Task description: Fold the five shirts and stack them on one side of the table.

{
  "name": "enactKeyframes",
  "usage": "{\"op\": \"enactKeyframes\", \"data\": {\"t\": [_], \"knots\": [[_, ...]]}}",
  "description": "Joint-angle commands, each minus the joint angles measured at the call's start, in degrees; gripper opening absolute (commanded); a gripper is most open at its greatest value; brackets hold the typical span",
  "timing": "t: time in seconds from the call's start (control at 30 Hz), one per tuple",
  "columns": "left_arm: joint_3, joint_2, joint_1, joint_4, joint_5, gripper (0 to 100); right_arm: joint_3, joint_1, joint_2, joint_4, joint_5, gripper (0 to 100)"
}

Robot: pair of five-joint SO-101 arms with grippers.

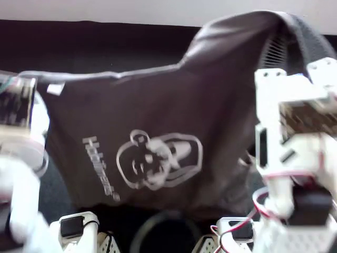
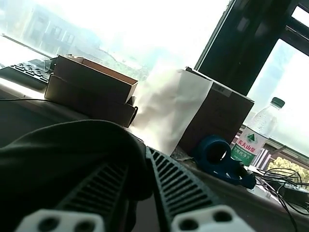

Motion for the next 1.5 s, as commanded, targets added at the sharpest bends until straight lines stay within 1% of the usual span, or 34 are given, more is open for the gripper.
{"op": "enactKeyframes", "data": {"t": [0.0,0.1,0.17,0.37,0.5,0.6,0.77,0.97,1.27,1.4,1.47], "knots": [[6.5,3.0,0.6,-10.4,0.0,1,7.9,-2.3,2.1,-10.2,0.3,0.6],[6.4,9.4,0.7,-14.1,0.0,1,8.4,-3.0,8.0,-14.5,0.3,0.6],[4.6,14.0,0.7,-14.9,0.0,1,6.6,-3.1,12.6,-15.3,0.3,0.6],[-3.7,29.9,1.9,-14.9,0.0,1,1.9,-3.1,24.4,-15.2,0.2,0.6],[-11.9,39.2,1.9,-14.4,0.1,1,-1.5,-3.1,29.9,-15.2,0.2,0.6],[-18.5,43.2,1.7,-11.5,0.1,1,-4.6,-3.1,32.4,-15.2,0.2,0.6],[-21.8,50.8,1.7,-9.7,0.1,1,-5.4,-3.0,38.7,-15.1,0.2,0.6],[-22.2,55.0,0.7,-9.9,0.1,1,-7.5,-3.1,44.0,-16.1,0.4,0.6],[-22.3,55.3,0.7,-10.0,0.1,1,-27.0,-3.0,58.9,-16.0,0.5,0.6],[-22.3,55.3,0.0,-10.0,0.1,1,-30.3,-2.9,64.1,-16.0,0.5,0.6],[-22.2,56.0,-0.7,-10.6,1.6,1,-30.2,-3.1,66.2,-15.2,0.4,0.6]]}}
